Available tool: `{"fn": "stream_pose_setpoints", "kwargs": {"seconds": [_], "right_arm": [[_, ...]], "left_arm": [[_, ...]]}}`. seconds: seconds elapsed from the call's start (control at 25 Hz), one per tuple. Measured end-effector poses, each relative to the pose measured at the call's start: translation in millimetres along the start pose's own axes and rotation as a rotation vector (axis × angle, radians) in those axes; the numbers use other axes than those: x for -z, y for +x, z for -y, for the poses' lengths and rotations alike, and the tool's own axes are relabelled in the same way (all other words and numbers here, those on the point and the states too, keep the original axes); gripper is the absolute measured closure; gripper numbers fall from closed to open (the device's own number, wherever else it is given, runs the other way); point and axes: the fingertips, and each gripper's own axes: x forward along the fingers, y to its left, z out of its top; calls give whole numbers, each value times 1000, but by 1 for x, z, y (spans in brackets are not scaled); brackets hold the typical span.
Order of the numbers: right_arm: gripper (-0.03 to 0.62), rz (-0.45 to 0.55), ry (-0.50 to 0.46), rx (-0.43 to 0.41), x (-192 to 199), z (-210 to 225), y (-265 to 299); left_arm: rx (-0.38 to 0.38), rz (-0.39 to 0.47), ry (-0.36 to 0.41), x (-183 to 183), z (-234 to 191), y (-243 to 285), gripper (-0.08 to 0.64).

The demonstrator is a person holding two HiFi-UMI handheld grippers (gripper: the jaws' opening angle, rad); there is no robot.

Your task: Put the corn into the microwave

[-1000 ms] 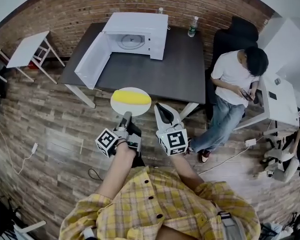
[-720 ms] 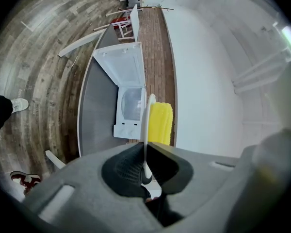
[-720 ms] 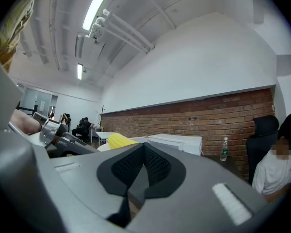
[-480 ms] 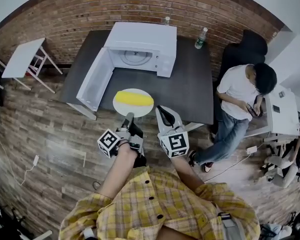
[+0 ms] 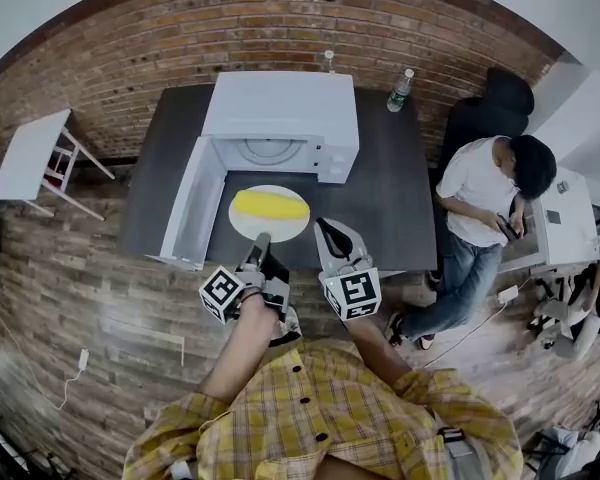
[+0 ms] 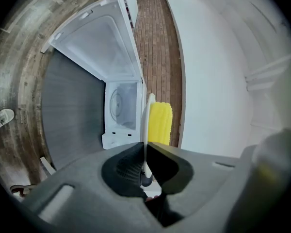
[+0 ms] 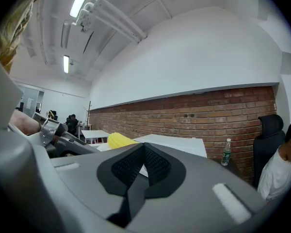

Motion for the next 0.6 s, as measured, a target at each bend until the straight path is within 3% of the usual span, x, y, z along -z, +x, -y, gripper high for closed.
{"fn": "stream_pose_setpoints", "kwargs": {"seconds": [0.6], "right_arm": [[588,-28,-4,64,-1,27,62]], "left_arm": [[-32,-64,4,-38,-9,58,541]]}}
